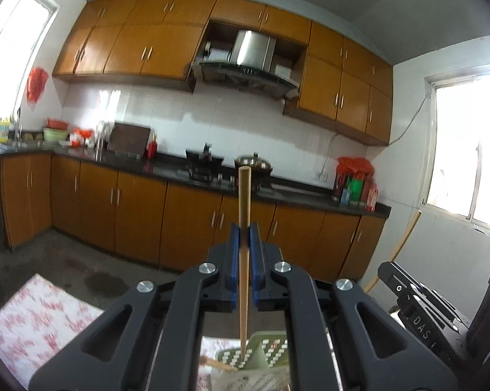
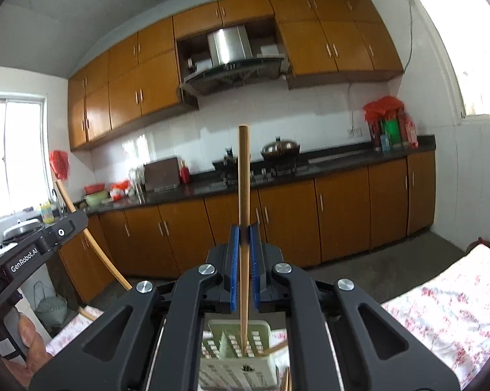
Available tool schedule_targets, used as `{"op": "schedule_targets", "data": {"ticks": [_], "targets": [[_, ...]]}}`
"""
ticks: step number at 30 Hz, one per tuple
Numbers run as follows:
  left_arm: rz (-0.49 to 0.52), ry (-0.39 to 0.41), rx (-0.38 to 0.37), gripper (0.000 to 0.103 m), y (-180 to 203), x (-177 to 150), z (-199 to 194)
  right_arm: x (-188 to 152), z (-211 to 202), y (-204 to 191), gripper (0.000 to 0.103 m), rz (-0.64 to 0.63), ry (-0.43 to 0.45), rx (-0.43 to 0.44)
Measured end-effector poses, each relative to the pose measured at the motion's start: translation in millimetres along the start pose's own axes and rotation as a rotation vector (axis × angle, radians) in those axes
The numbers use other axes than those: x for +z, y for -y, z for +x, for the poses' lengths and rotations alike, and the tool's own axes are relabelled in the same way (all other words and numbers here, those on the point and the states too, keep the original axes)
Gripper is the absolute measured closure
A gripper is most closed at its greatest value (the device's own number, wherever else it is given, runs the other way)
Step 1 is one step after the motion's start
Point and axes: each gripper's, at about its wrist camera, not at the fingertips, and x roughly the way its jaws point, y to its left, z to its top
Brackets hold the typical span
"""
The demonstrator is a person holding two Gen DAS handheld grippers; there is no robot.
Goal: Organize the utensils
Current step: 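Drop the chopsticks into the green holder by opening both grippers, then grasp a chopstick with the right gripper while the left gripper grasps another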
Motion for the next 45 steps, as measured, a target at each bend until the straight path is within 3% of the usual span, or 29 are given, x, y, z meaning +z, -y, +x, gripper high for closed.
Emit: {"op": "schedule_targets", "data": {"ticks": [5, 7, 8, 14, 17, 20, 21, 24, 27, 29, 33, 35, 41, 45], "targets": [[-0.022, -0.049, -0.015, 0.094, -14.2, -17.5, 8.2, -5.6, -3.6, 1.4, 0.090, 0.022, -0.037, 0.011], [-0.010, -0.049, -0.017, 0.089, -13.2, -17.5, 3.4, -1.6, -9.8, 1.1, 0.069, 0.010, -0.029, 0.002], [-0.006, -0.047, -0.016, 0.088, -13.0, -17.1, 0.3, 0.1, -13.8, 0.9, 0.066, 0.005, -0.020, -0.001], [-0.006, -0.036, -0.016, 0.075, -18.3, -8.2, -37.3, 17.0, -55.7, 5.6, 0.066, -0.017, 0.016, -0.025], [0.019, -0.056, 0.010, 0.064, -25.3, -13.2, -63.4, 12.8, -69.6, 18.2, 0.066, -0.010, -0.018, -0.062], [0.058, -0.113, 0.066, 0.059, -39.8, -35.9, -85.2, -13.6, -74.8, 35.8, 0.066, 0.000, -0.134, -0.109], [0.077, -0.156, 0.098, 0.059, -47.0, -51.2, -90.7, -31.2, -71.5, 41.8, 0.066, -0.001, -0.208, -0.121], [0.102, -0.279, 0.141, 0.059, -63.2, -90.9, -90.6, -90.7, -53.5, 54.4, 0.082, 0.017, -0.443, -0.108], [0.081, -0.445, 0.146, 0.066, -79.7, -135.5, -81.0, -150.6, -36.4, 55.6, 0.088, 0.043, -0.646, -0.064], [0.040, -0.537, 0.118, 0.071, -87.2, -161.4, -74.9, -170.8, -32.9, 50.6, 0.088, 0.046, -0.695, -0.050], [0.010, -0.615, 0.090, 0.075, -88.5, -191.6, -70.6, -191.0, -27.0, 38.6, 0.088, 0.040, -0.743, -0.033], [0.014, -0.641, 0.081, 0.075, -84.7, -203.1, -68.5, -197.0, -21.0, 35.7, 0.093, 0.005, -0.764, -0.061], [0.027, -0.719, 0.062, 0.077, -75.4, -223.1, -57.0, -192.3, -25.8, 54.9, 0.095, 0.019, -0.739, -0.149], [0.051, -0.754, 0.048, 0.080, -69.6, -234.3, -51.6, -192.2, -31.3, 62.9, 0.095, 0.018, -0.735, -0.151]]}}
